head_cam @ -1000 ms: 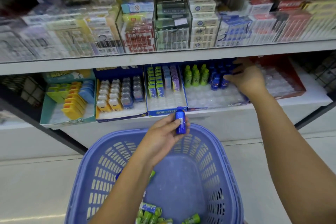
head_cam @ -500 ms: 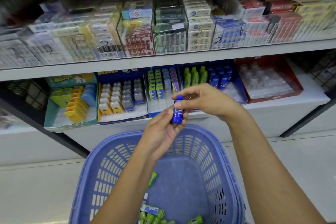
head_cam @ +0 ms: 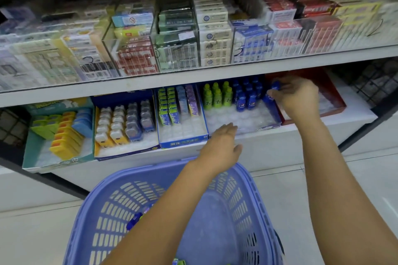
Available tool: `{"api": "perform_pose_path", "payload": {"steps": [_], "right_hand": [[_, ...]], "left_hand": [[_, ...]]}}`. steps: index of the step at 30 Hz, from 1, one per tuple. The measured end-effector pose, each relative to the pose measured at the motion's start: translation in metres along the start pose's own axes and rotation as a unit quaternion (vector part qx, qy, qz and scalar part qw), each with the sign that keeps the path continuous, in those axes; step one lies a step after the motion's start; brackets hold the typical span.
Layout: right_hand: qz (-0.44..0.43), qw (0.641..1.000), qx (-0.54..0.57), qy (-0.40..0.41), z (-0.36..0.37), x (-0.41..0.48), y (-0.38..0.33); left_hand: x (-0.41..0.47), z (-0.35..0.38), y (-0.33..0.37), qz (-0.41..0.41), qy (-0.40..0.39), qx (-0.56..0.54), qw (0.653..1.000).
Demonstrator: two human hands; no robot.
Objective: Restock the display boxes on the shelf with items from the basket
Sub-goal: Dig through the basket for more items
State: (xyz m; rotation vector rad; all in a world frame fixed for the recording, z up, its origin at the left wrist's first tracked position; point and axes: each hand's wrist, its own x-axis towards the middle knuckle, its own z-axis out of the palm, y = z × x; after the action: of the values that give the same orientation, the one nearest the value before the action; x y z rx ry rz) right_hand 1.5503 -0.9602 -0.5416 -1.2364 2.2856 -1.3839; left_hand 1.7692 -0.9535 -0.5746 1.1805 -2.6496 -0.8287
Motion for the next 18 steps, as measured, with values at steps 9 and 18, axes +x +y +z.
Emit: {"api": "perform_pose_path", "payload": {"steps": [9, 18], "right_hand": [[-0.035, 0.991, -0.105, -0.079, 0.022, 0.021, 0.016], [-0.02, 0.953, -0.275, -0.123, 0.026, 0.034, 0.004]], "left_hand": [[0.002, 0.011, -0.01, 0.036, 0.002, 0.067, 0.997], [0.005, 0.015, -0.014, 0.039, -0.001, 0.074, 0.997]]}}
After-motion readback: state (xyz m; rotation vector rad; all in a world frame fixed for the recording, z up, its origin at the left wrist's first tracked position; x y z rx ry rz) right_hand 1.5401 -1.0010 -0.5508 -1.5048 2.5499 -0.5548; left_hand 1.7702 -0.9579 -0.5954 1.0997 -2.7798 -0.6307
